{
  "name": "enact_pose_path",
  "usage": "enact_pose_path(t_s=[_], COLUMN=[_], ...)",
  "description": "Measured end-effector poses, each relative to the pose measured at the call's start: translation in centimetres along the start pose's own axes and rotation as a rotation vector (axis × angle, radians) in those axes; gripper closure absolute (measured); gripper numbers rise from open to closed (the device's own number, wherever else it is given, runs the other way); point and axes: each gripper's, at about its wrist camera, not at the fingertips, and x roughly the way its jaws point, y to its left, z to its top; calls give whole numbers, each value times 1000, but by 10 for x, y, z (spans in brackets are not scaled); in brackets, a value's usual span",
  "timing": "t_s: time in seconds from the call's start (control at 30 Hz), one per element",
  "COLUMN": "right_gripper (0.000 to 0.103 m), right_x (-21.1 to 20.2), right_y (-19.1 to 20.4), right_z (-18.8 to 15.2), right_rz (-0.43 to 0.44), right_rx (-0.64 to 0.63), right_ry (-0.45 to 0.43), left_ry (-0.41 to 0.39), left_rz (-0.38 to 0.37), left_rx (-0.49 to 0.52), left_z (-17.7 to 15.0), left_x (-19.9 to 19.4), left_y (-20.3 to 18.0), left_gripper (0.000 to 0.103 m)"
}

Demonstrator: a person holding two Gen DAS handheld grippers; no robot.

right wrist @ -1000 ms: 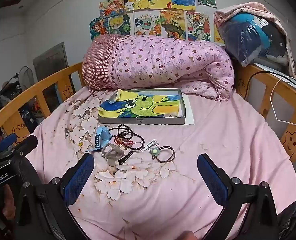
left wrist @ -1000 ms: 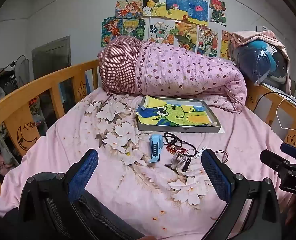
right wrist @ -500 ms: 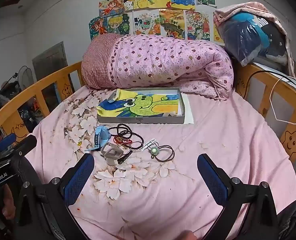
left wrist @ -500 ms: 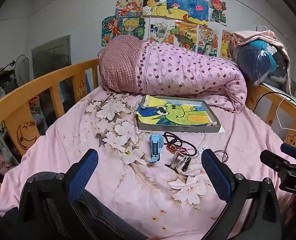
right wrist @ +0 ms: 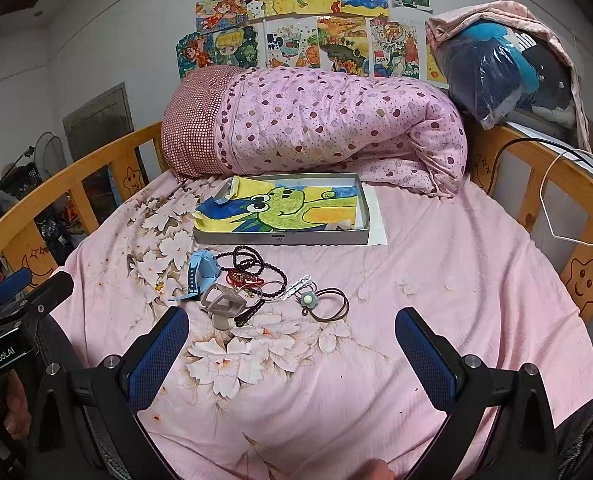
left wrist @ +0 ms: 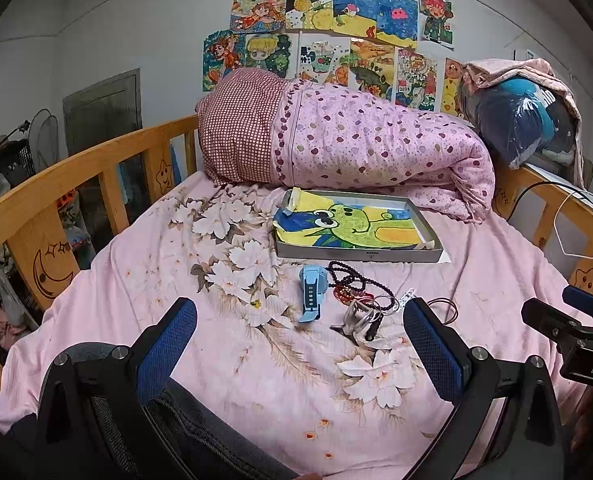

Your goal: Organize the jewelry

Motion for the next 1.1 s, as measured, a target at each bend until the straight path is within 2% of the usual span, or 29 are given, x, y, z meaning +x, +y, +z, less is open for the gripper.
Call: enact_pose_path(t_s=[1.1], right_gripper=[0], right_x=[0], right_y=[-2], right_z=[0], right_rz=[-6], right_rx=[8], right_ry=[8], left_ry=[-3], left_rz=[3], left_rx=[0], left_z=[0], left_x=[-3], left_y=[0], left_gripper=[2])
